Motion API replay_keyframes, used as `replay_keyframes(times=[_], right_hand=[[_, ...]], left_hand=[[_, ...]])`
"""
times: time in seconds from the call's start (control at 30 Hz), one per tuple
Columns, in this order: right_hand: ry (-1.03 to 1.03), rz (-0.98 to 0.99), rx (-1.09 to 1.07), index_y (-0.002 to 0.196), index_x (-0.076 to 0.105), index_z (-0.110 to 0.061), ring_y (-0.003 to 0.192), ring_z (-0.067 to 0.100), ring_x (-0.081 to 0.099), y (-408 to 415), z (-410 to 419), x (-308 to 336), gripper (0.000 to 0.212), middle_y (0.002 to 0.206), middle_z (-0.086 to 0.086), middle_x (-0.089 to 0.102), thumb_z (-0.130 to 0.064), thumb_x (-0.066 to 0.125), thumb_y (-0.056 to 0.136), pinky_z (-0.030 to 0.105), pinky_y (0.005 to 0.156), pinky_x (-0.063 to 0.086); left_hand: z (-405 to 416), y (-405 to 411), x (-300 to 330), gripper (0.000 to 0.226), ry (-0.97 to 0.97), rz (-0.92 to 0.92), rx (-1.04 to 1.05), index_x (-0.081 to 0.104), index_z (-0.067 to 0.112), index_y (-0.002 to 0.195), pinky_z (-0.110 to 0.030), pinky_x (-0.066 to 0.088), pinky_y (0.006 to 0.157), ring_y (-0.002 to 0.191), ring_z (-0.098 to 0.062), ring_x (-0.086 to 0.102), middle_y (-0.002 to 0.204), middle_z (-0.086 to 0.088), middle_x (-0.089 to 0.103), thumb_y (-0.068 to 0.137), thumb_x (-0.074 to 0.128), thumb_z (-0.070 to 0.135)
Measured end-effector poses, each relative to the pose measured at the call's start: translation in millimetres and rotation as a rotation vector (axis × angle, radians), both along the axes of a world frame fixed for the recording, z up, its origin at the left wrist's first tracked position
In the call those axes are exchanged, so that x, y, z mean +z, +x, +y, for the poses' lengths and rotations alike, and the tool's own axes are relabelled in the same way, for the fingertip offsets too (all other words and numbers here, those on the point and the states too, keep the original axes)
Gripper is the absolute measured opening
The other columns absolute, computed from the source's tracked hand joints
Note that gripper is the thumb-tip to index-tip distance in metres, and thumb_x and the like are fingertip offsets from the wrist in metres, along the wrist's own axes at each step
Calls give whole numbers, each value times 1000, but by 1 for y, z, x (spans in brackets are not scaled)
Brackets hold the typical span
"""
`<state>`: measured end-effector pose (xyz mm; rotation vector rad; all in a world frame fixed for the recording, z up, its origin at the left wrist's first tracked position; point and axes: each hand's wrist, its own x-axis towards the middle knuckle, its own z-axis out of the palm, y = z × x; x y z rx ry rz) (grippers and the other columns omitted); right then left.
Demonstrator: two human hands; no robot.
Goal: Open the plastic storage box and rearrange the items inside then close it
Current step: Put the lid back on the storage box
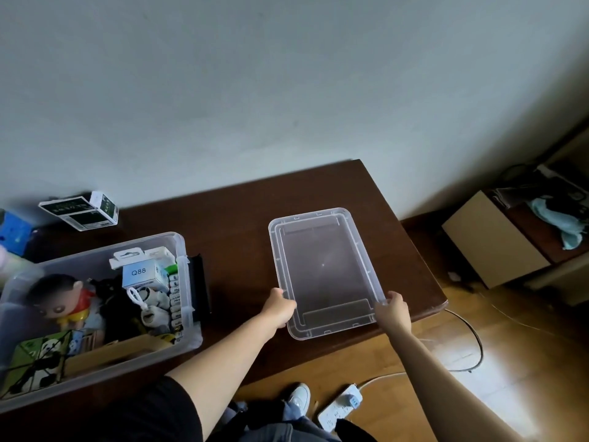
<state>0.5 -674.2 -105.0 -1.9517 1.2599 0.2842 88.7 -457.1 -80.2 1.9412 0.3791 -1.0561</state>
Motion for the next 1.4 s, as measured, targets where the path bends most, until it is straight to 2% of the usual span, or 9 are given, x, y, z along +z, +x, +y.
replay_keyframes(times=[0.1,0.2,0.37,0.47,0.7,0.87,1.07,1.23,1.4], right_hand=[[33,-26,-4,109,62,-9,70,19,59,-3,-3,-2,27,90,8,64,-28,49,93,31,59,48],[107,-136,-4,74,61,-12,52,14,45,-1,1,7,29,60,1,50,-27,49,95,26,47,35],[257,-381,-86,68,53,-7,55,16,38,21,18,51,24,59,3,42,-11,45,90,29,52,33],[323,-544,-93,67,55,-11,57,17,45,41,33,93,27,59,3,45,-15,46,92,31,55,39],[569,-905,232,107,57,-6,73,9,67,78,76,157,28,83,2,69,-31,53,96,19,59,52],[95,-792,142,115,52,-19,103,14,58,95,86,140,20,111,-4,59,-25,50,95,22,78,47],[-200,-587,137,141,37,-11,138,30,26,116,103,124,51,152,9,27,-31,48,95,46,109,28],[-66,-541,233,134,42,-18,99,25,59,140,158,126,42,121,5,59,-34,42,95,45,85,49],[-14,-601,315,124,51,-20,70,11,59,153,235,119,30,83,-12,59,-30,46,96,32,60,47]], left_hand=[[9,2,-1,57,17,-37,0,29,16,143,-27,48,64,81,-20,55,106,-11,52,90,47,6],[18,5,-1,53,113,-180,-106,33,17,142,-31,46,79,94,-25,59,124,-16,53,92,50,14],[31,10,18,82,-13,-447,-406,33,33,144,-40,24,113,142,-24,19,156,-5,13,74,65,63],[38,9,31,94,107,-628,-699,22,47,144,-53,19,114,146,-23,5,159,4,5,66,72,65],[42,19,71,34,-50,-1097,-180,58,18,129,-5,39,91,114,-12,59,126,3,61,95,54,14],[68,36,105,25,-467,-770,248,62,18,120,-35,57,81,90,-21,70,103,-13,72,97,52,17],[144,49,109,26,-617,-515,503,57,16,119,-33,60,67,82,-30,72,97,-11,74,93,59,15],[226,51,103,29,-604,-493,648,58,15,119,-26,57,51,68,-27,72,91,-15,74,90,60,14],[309,50,98,20,-444,-587,777,54,17,114,-21,49,39,45,-14,64,65,-4,70,95,55,14]])
